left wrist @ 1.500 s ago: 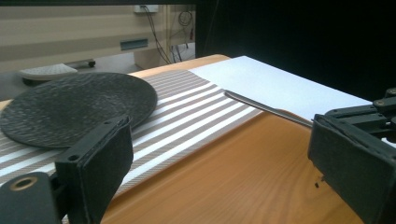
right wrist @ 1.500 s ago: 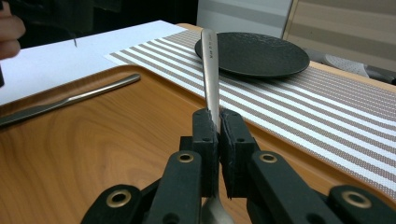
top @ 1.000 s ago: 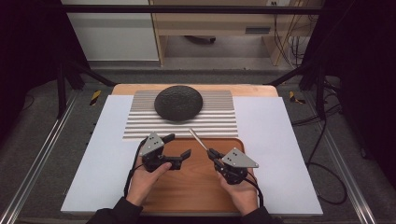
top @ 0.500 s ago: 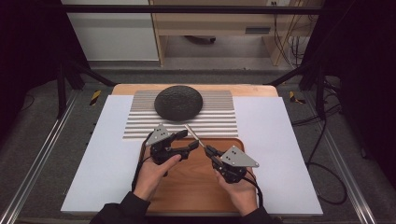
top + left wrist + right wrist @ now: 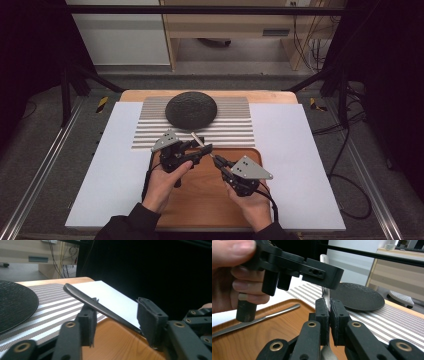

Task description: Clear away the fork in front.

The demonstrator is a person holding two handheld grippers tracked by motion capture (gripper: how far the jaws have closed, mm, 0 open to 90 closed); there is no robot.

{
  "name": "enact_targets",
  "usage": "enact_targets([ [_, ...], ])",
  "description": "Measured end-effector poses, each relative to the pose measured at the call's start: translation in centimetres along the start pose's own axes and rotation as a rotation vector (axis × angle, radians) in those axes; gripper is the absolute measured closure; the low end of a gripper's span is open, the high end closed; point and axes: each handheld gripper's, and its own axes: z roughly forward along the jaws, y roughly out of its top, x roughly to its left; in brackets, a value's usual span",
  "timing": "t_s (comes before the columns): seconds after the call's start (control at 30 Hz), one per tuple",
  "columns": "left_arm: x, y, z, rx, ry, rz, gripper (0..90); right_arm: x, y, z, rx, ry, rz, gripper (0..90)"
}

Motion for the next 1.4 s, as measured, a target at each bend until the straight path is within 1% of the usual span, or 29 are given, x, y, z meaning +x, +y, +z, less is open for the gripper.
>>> enact_targets([
  [0.03, 0.0, 0.1, -0.1, -0.011, 0.005, -0.029, 57.7, 0.1, 0.1, 0.0, -0.004, 0.002, 0.004, 85.6],
  [0.07, 0.0, 0.2, -0.2, -0.029, -0.004, -0.064, 61.9, 0.1, 0.1, 0.0, -0.009, 0.006, 0.01, 85.5],
  [0.13, -0.2, 0.5, -0.4, -0.078, -0.067, -0.117, 75.9, 0.2, 0.2, 0.1, -0.005, 0.012, 0.02, 85.3],
  [0.17, -0.4, 0.8, -0.4, -0.08, -0.086, -0.125, 82.0, 0.1, 0.2, 0.3, 0.003, 0.014, 0.026, 85.3],
  [0.2, -0.9, 1.0, -0.5, -0.078, -0.07, -0.1, 86.8, 0.1, 0.2, 0.6, 0.011, 0.012, 0.035, 90.0],
  [0.23, -1.5, 1.3, -0.6, -0.067, -0.026, -0.026, 85.2, 0.1, 0.1, 0.8, 0.019, 0.02, 0.052, 85.4],
  [0.27, -1.8, 1.6, -0.8, -0.063, -0.037, 0.001, 86.7, 0.1, 0.1, 0.9, 0.024, 0.023, 0.062, 82.1],
  [0.37, -2.6, 2.5, -1.9, -0.064, 0.048, 0.126, 87.0, 0.1, 0.1, 0.8, 0.024, 0.035, 0.067, 73.5],
  [0.4, -2.6, 2.8, -2.3, -0.068, 0.057, 0.144, 86.9, 0.1, 0.1, 0.6, 0.026, 0.036, 0.064, 71.0],
  [0.47, -2.5, 3.2, -3.2, -0.076, 0.072, 0.159, 86.9, 0.0, 0.0, 0.3, 0.038, 0.038, 0.063, 65.8],
  [0.5, -2.4, 3.3, -3.6, -0.074, 0.083, 0.175, 87.0, -0.1, -0.1, 0.3, 0.045, 0.035, 0.064, 63.3],
  [0.53, -2.3, 3.4, -4.1, -0.067, 0.094, 0.197, 86.9, -0.2, -0.3, 0.2, 0.053, 0.035, 0.064, 61.5],
  [0.6, -2.2, 3.2, -5.0, -0.067, 0.11, 0.219, 86.9, -0.4, -0.7, 0.2, 0.07, 0.031, 0.071, 57.8],
  [0.63, -2.0, 3.0, -5.5, -0.066, 0.115, 0.226, 86.9, -0.5, -1.0, 0.2, 0.077, 0.027, 0.073, 55.9],
  [0.7, -1.7, 2.5, -6.3, -0.07, 0.125, 0.218, 86.9, -0.7, -1.6, 0.3, 0.094, 0.017, 0.071, 53.8],
  [0.73, -1.5, 2.5, -6.5, -0.059, 0.129, 0.219, 86.9, -0.8, -2.0, 0.4, 0.105, 0.006, 0.064, 51.9],
  [0.77, -1.4, 2.5, -6.6, -0.045, 0.127, 0.225, 86.9, -0.9, -2.3, 0.4, 0.114, 0.0, 0.069, 50.4],
  [0.87, -1.1, 2.6, -7.1, -0.054, 0.123, 0.217, 86.9, -1.4, -3.2, 0.3, 0.116, -0.005, 0.106, 45.6],
  [0.97, -1.1, 2.6, -7.6, -0.056, 0.129, 0.219, 86.9, -1.6, -3.6, 0.2, 0.122, -0.021, 0.119, 34.8],
  [1.0, -1.1, 2.6, -7.8, -0.054, 0.129, 0.215, 86.9, -1.6, -3.6, 0.2, 0.12, -0.016, 0.123, 29.9],
  [1.07, -1.0, 2.6, -8.0, -0.058, 0.13, 0.203, 86.9, -1.6, -3.7, 0.3, 0.122, -0.038, 0.12, 21.8],
  [1.13, -0.9, 2.6, -8.2, -0.054, 0.136, 0.206, 86.9, -1.6, -3.7, 0.3, 0.123, -0.057, 0.127, 17.0],
  [1.2, -0.7, 2.5, -8.4, -0.053, 0.136, 0.202, 86.9, -1.7, -3.7, 0.4, 0.131, -0.085, 0.135, 13.9],
  [1.27, -0.4, 2.5, -8.7, -0.051, 0.14, 0.199, 86.9, -1.9, -3.8, 0.4, 0.141, -0.094, 0.142, 12.1],
  [1.33, 0.0, 2.4, -9.1, -0.039, 0.142, 0.192, 86.9, -2.1, -4.0, 0.3, 0.135, -0.088, 0.119, 11.6],
  [1.37, 0.2, 2.2, -9.3, -0.039, 0.145, 0.186, 86.9, -2.2, -4.0, 0.2, 0.134, -0.094, 0.116, 11.4],
  [1.4, 0.5, 2.1, -9.5, -0.037, 0.149, 0.179, 86.8, -2.3, -4.0, 0.2, 0.131, -0.098, 0.125, 11.6],
])
